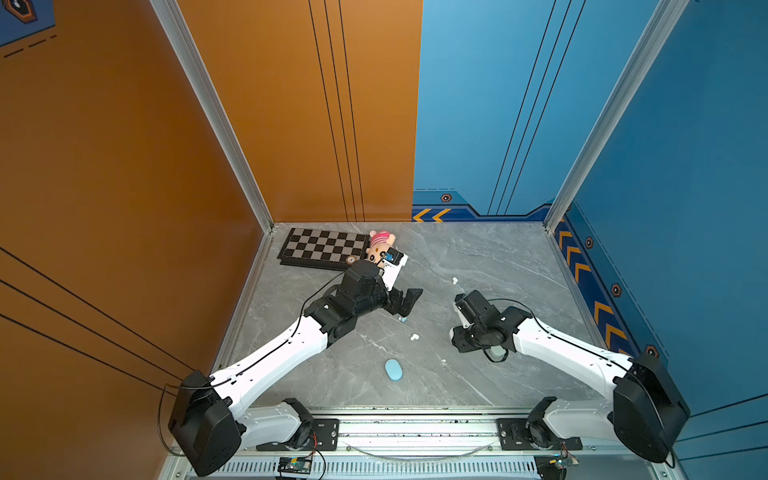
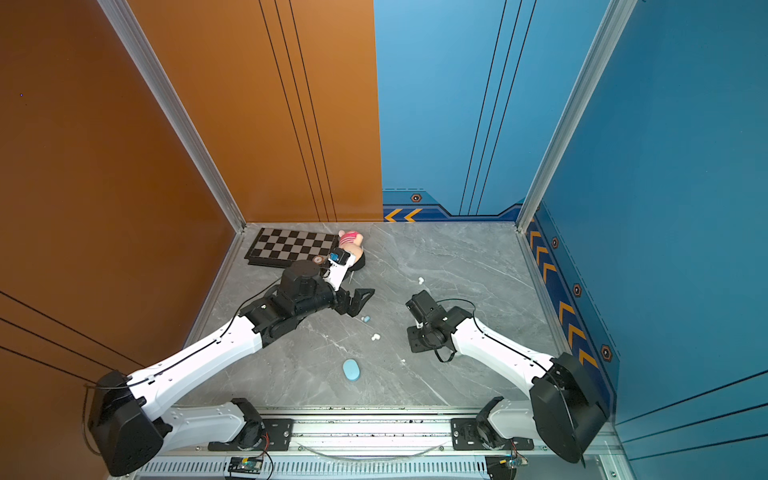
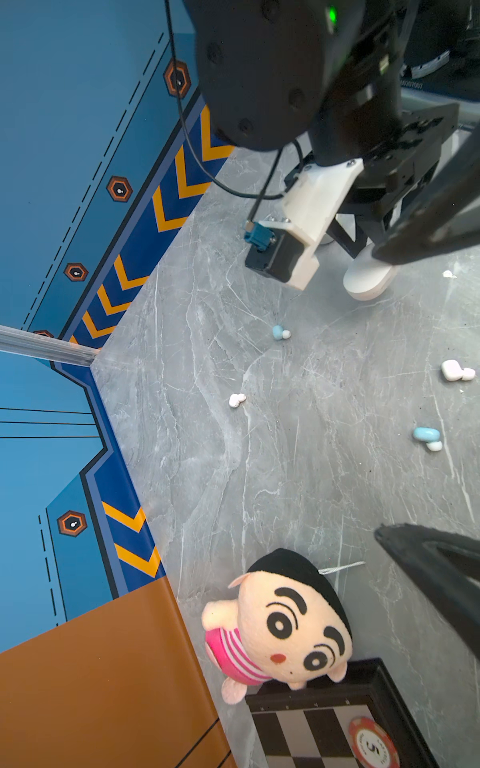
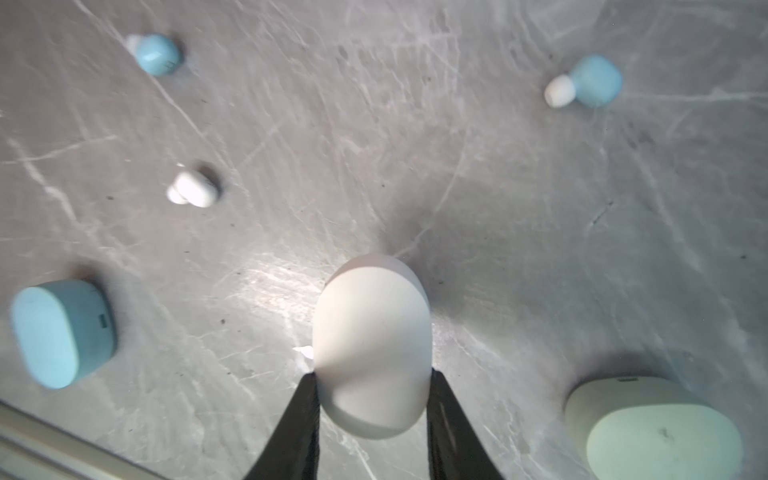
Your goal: Insert the wireless bluetooth earbuds into the charging case
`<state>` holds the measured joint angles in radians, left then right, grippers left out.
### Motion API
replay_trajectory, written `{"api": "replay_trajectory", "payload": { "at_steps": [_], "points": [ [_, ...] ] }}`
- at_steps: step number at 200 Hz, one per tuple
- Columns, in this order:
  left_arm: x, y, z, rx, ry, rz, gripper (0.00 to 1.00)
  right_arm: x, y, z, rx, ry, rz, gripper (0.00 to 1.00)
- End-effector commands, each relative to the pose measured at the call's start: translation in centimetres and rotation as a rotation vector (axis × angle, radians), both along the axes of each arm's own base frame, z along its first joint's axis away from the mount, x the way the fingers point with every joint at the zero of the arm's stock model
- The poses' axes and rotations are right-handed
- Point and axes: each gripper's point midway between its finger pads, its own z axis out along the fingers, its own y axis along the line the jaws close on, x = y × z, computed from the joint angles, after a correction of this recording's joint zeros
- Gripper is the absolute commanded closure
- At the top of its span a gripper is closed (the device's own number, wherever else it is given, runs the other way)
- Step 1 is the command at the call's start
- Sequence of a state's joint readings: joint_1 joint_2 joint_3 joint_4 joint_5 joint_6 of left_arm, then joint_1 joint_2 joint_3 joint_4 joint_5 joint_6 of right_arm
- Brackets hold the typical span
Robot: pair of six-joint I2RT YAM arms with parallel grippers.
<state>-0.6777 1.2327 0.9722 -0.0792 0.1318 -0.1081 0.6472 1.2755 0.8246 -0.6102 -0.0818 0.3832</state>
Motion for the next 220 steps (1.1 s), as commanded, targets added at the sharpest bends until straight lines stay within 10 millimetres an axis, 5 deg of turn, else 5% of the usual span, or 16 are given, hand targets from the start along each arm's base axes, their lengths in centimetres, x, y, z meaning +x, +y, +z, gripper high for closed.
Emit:
{"api": "replay_trajectory", "payload": {
  "at_steps": [1, 67, 104, 220],
  "points": [
    [-0.7, -0.9, 0.6, -0.018, -0.004, -0.093, 0.04, -0.1, 1.6, 3.9, 0.138, -0.049, 0.16, 0.8],
    [-5.3, -3.6, -0.6, -0.021, -0.036, -0.452, 0.13, -1.6, 4.6, 13.0, 0.464, -0.181, 0.487, 0.8],
    [-8.3, -4.1, -2.2, 0.02, -0.111, -0.632, 0.16, -1.4, 4.4, 14.0, 0.472, -0.171, 0.529, 0.82],
    [-10.2, -6.0, -3.1, -0.004, -0.061, -0.754, 0.31, -2.1, 5.6, 16.2, 0.463, -0.26, 0.732, 0.83]
  ]
}}
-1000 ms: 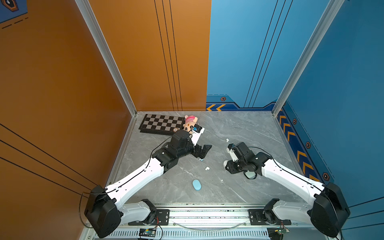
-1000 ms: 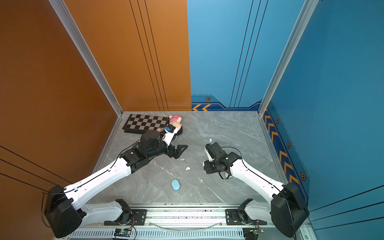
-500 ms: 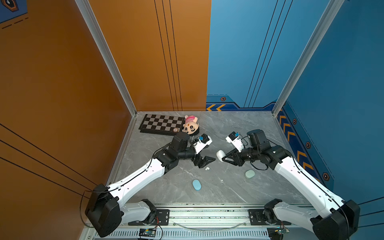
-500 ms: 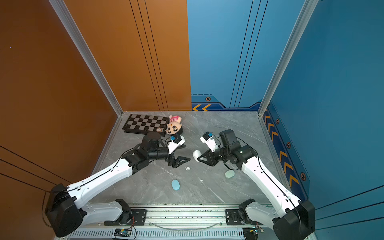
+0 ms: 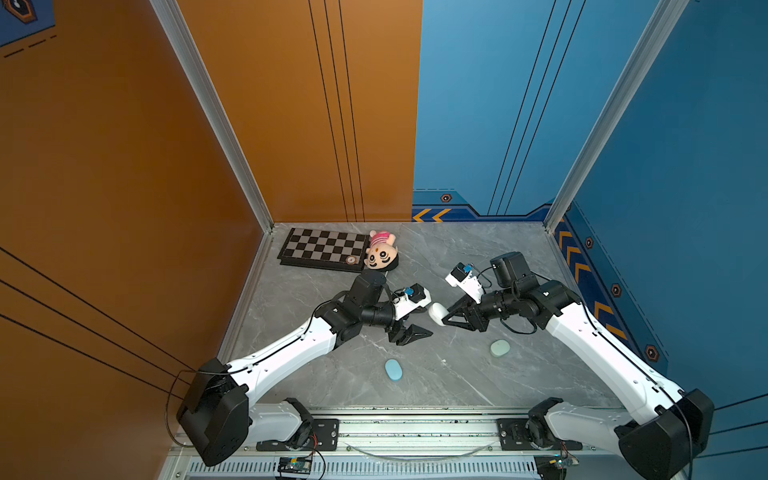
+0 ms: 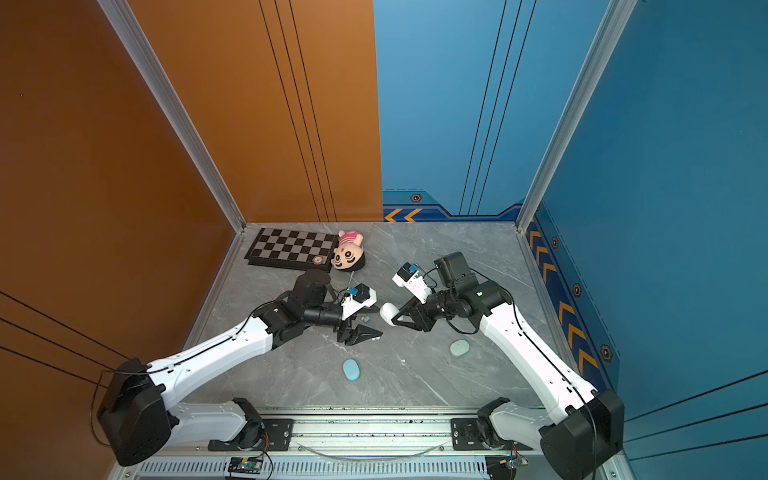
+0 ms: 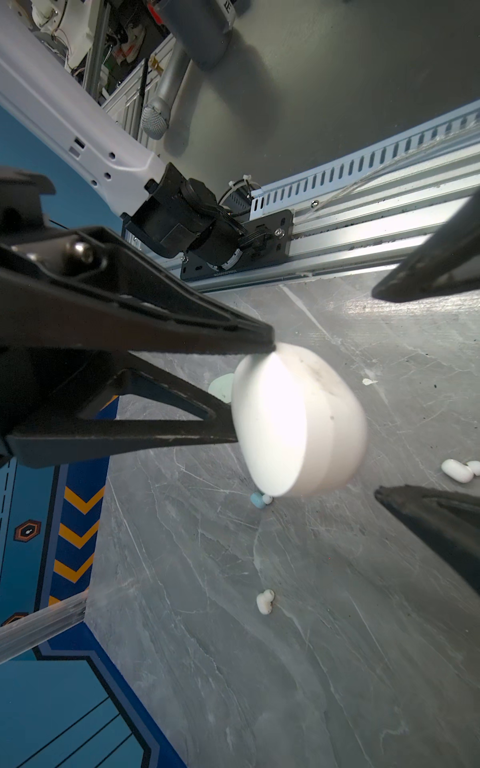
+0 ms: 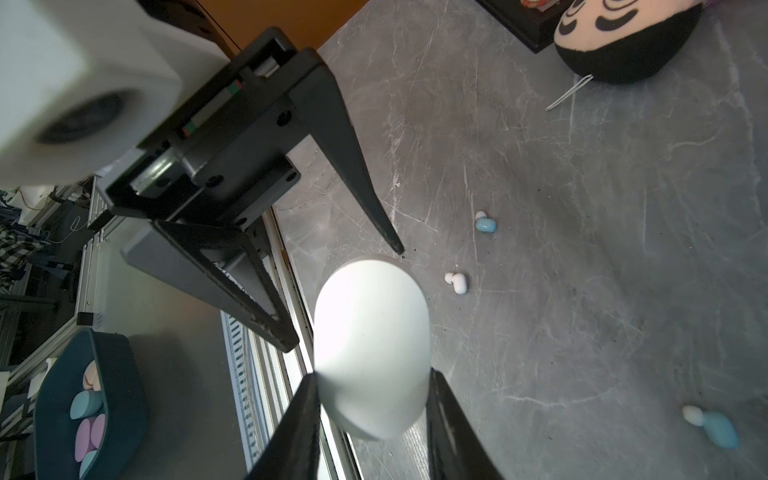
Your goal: Insert the wireless bluetooth earbuds into the charging case
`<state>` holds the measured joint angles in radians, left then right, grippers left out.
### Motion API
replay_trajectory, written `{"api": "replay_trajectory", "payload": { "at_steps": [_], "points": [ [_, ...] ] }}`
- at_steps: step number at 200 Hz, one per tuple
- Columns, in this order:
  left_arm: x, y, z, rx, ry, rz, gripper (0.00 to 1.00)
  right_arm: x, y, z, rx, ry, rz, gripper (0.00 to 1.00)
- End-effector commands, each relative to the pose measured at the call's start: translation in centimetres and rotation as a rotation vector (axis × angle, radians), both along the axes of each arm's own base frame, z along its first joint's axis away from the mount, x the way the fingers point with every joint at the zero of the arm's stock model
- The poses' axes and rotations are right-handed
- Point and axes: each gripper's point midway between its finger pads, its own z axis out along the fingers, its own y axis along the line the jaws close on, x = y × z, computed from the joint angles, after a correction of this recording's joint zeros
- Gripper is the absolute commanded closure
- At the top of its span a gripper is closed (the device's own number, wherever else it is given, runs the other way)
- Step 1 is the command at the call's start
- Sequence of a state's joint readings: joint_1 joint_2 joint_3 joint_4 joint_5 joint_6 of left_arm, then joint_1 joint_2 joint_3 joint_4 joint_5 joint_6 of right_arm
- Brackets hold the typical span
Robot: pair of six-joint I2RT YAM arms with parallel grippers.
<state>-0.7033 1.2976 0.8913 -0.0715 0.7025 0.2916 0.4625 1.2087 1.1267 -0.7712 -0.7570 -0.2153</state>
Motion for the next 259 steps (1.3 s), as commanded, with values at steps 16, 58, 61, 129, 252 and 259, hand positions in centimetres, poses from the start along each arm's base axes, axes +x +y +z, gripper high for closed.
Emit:
{"api": "replay_trajectory", "payload": {
  "at_steps": [16, 58, 61, 129, 252, 259],
  "points": [
    [-1.2, -1.0, 0.8, -0.023, 0.021, -0.064, 0.31, -0.9, 0.5, 1.6, 0.022, -0.081, 0.091, 0.83],
    [-1.4, -1.4, 1.0, -0.024, 0.028, -0.072, 0.38, -1.5, 0.7, 1.5, 0.021, -0.095, 0.119, 0.83],
    [-1.5, -1.5, 0.9, -0.023, 0.029, -0.074, 0.39, -1.6, 0.8, 1.4, 0.021, -0.094, 0.122, 0.83],
    [-1.6, -1.8, 1.2, -0.021, 0.013, -0.073, 0.47, -2.3, 1.1, 1.0, 0.007, -0.095, 0.14, 0.82],
    [9.1, 6.9, 2.4, -0.168, -0.053, 0.668, 0.33, 1.9, 0.0, -4.3, -0.086, -0.188, -0.24, 0.47],
    [9.0, 7.6, 2.9, -0.182, -0.064, 0.685, 0.29, 1.2, 0.3, -4.9, -0.103, -0.194, -0.218, 0.45]
  ]
}}
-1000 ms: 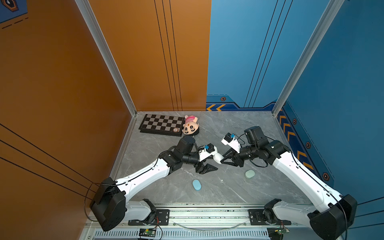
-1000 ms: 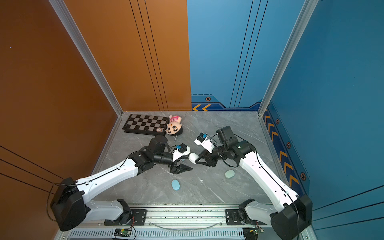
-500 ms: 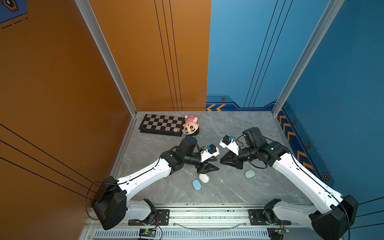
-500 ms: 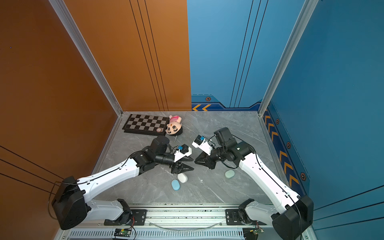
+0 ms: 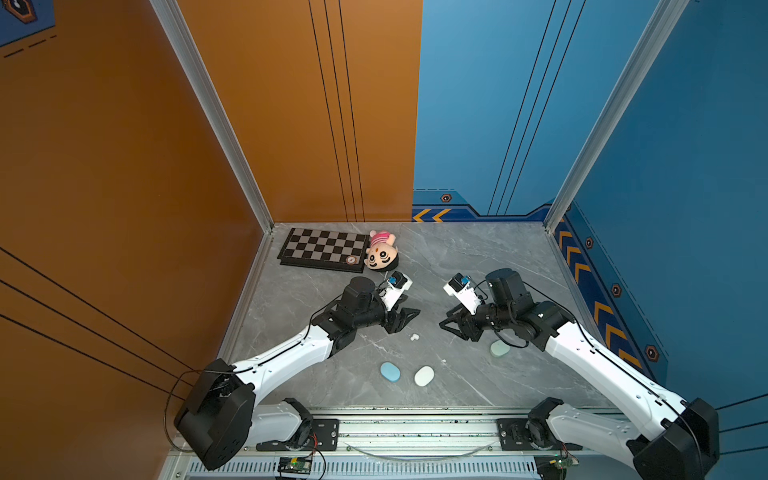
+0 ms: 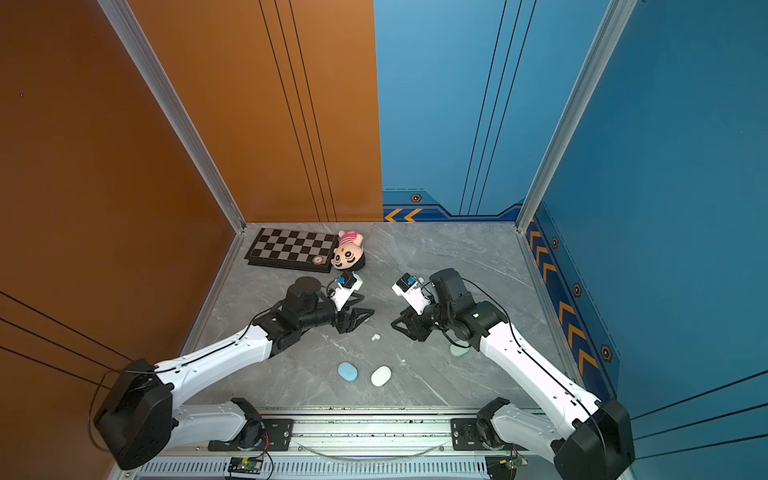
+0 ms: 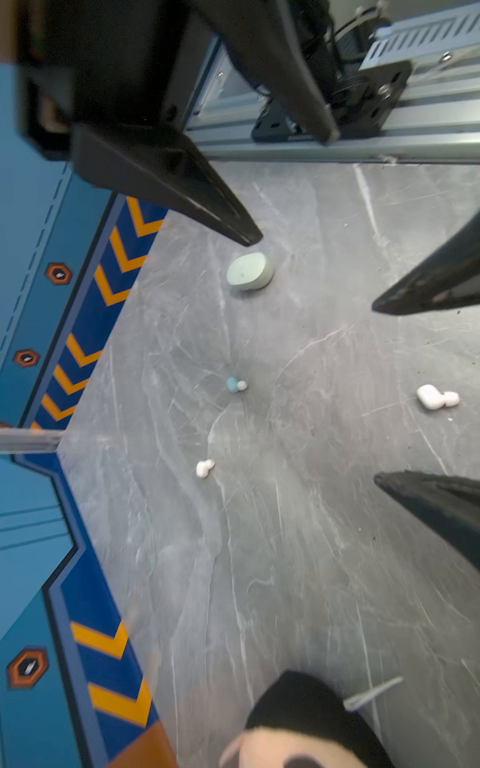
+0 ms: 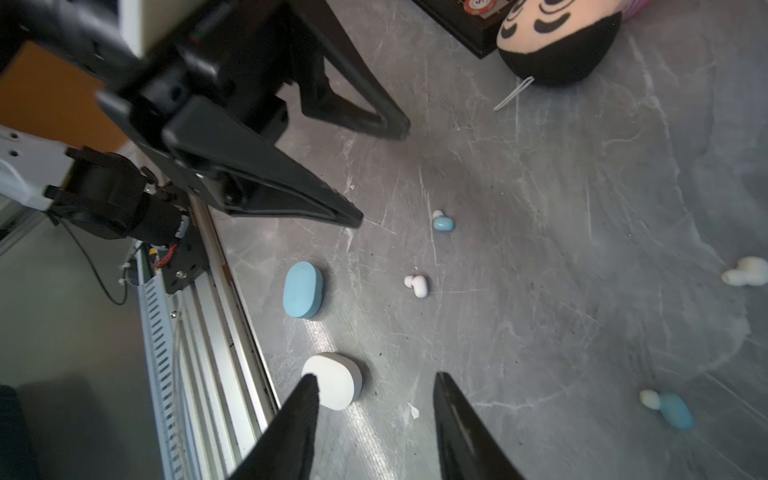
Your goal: Insert the wireless bluetooth earbuds into the charging case
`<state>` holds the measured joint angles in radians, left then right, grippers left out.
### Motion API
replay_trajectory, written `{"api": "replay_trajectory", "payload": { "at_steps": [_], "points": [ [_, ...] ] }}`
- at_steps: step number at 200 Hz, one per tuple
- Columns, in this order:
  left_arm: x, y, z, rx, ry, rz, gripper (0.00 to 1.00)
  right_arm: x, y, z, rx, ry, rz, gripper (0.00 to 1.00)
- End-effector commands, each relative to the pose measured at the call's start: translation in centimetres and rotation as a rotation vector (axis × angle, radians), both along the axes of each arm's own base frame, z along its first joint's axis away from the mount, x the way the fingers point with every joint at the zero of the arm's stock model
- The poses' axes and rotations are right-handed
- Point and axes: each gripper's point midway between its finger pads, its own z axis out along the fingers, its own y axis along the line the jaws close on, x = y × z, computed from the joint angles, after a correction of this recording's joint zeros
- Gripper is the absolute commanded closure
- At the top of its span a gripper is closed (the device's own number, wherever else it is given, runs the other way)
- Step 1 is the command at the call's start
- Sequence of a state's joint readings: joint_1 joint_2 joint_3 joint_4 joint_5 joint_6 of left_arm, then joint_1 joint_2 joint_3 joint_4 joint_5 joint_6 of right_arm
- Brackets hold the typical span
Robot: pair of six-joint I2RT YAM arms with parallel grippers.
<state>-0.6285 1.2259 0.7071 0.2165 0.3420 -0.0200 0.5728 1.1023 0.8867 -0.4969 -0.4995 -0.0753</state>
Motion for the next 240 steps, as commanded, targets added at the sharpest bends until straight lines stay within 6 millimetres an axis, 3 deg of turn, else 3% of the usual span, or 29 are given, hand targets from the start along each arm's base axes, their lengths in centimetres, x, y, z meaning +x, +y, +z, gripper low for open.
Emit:
{"api": "replay_trajectory", "payload": {
  "at_steps": [1, 25, 45, 64, 101, 104, 128, 146, 182, 213, 240],
  "points": [
    [1.9, 2.9, 4.3, -0.081, -0.117, 0.175, 0.29, 0.5, 0.3, -0.6, -0.034, -0.083, -0.067, 0.44],
    [1.2, 4.8, 5.3, -0.077, -0.12, 0.192, 0.2, -1.0, 0.7, -2.7, -0.08, -0.075, -0.009, 0.41],
    [0.0, 5.6, 5.6, -0.062, -0.124, 0.16, 0.16, -3.9, 1.6, -4.9, -0.127, -0.046, 0.139, 0.4],
    [-0.9, 6.5, 5.3, -0.039, -0.119, 0.168, 0.15, -4.4, 1.2, -6.2, -0.2, -0.014, 0.159, 0.38],
    [-2.0, 7.9, 5.4, -0.039, -0.13, 0.211, 0.15, -4.0, 0.7, -7.2, -0.264, 0.027, 0.064, 0.37],
    [-2.0, 8.0, 5.4, -0.039, -0.131, 0.215, 0.11, -3.9, 0.7, -7.1, -0.267, 0.031, 0.051, 0.37],
    [-2.2, 8.6, 5.3, -0.039, -0.136, 0.243, 0.08, -3.0, -0.1, -7.3, -0.294, 0.142, -0.17, 0.38],
    [-2.3, 8.7, 5.2, -0.038, -0.133, 0.242, 0.08, -4.1, -1.0, -8.3, -0.368, 0.269, -0.258, 0.42],
    [-2.2, 8.3, 5.0, -0.034, -0.131, 0.222, 0.08, -8.6, 0.3, -9.8, -0.46, 0.191, -0.018, 0.33],
    [-2.4, 7.9, 4.8, -0.026, -0.121, 0.189, 0.08, -8.9, 1.7, -9.6, -0.419, 0.058, 0.128, 0.3],
    [-2.5, 7.8, 4.9, -0.025, -0.122, 0.18, 0.07, -9.0, 1.8, -10.9, -0.492, 0.034, 0.218, 0.28]
  ]
}}
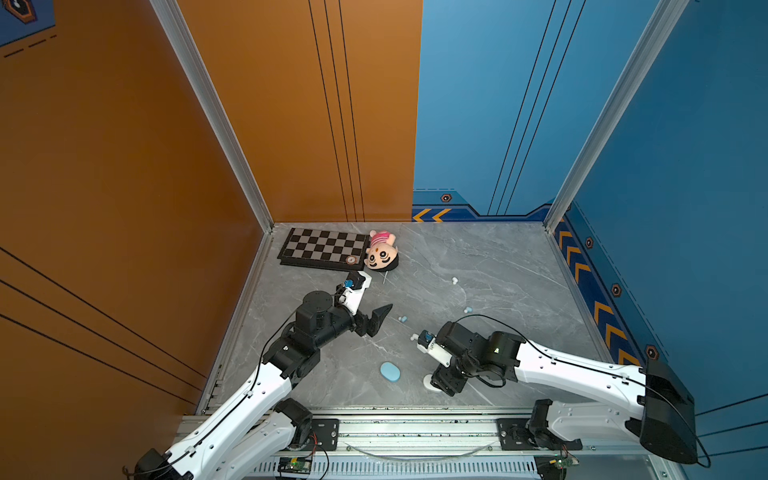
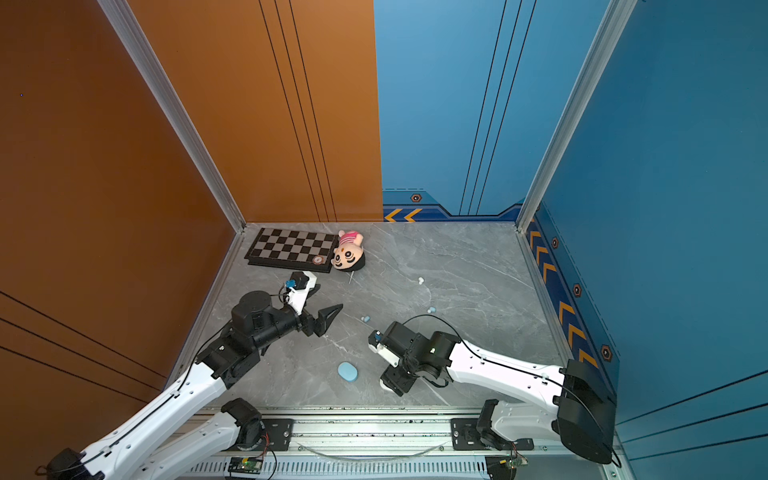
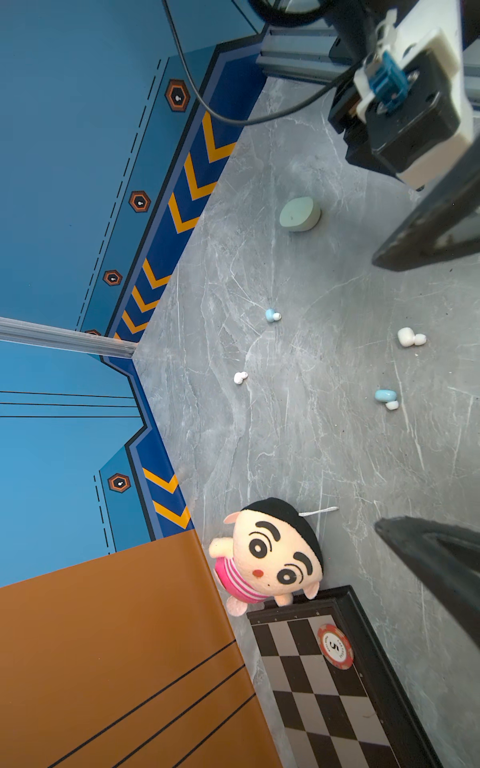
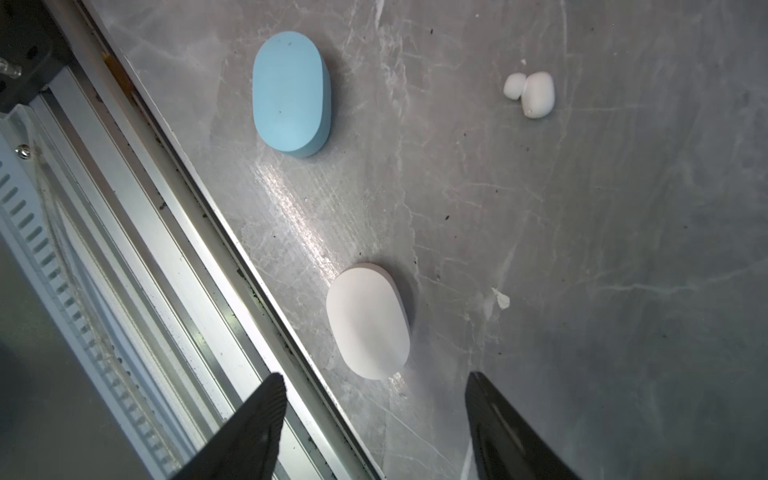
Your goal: Insert the wireless bluetooth earbuds into the charging case
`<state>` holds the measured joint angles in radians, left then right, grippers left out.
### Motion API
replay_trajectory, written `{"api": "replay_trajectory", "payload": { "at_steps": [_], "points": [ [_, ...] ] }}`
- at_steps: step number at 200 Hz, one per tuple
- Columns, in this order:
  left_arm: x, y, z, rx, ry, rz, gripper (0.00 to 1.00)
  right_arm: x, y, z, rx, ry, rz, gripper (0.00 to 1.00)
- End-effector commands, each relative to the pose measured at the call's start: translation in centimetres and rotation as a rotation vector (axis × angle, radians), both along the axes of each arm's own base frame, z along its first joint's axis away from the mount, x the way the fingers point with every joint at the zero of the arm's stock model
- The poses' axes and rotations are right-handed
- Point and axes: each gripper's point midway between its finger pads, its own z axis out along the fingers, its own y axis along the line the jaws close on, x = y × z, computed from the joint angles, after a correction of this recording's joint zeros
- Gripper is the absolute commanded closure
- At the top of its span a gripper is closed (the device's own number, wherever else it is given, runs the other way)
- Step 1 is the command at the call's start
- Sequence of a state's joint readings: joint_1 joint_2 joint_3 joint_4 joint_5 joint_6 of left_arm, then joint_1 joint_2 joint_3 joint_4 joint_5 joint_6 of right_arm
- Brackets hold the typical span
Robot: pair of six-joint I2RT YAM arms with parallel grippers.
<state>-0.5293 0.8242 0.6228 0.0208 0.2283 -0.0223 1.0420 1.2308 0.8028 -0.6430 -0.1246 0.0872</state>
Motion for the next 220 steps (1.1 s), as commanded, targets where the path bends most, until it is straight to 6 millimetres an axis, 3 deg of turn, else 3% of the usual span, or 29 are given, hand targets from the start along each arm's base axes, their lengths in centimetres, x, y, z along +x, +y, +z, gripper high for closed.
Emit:
{"api": "replay_trajectory", "payload": {
  "at_steps": [1, 59, 117, 173, 220],
  "points": [
    [-0.3, -0.1, -0.1, 0.014, -0.001, -0.027, 0.07, 0.3, 0.2, -0.8, -0.048, -0.058, 0.122, 0.28],
    [-0.9, 0.2, 0.1, 0.023, 0.013, -0.029, 0.07, -1.8, -1.1, -4.5, -0.245, 0.019, 0.38, 0.28],
    [-1.0, 0.3, 0.1, 0.028, 0.021, -0.028, 0.07, -0.7, -0.8, -5.7, -0.301, -0.014, 0.368, 0.29],
    [-0.8, -0.2, -0.1, 0.031, 0.032, -0.045, 0.07, -0.3, 0.1, -6.1, -0.31, 0.001, 0.369, 0.43],
    [-1.0, -0.1, -0.2, 0.032, 0.031, -0.045, 0.07, -0.4, 0.4, -5.5, -0.279, 0.006, 0.369, 0.62]
  ]
}}
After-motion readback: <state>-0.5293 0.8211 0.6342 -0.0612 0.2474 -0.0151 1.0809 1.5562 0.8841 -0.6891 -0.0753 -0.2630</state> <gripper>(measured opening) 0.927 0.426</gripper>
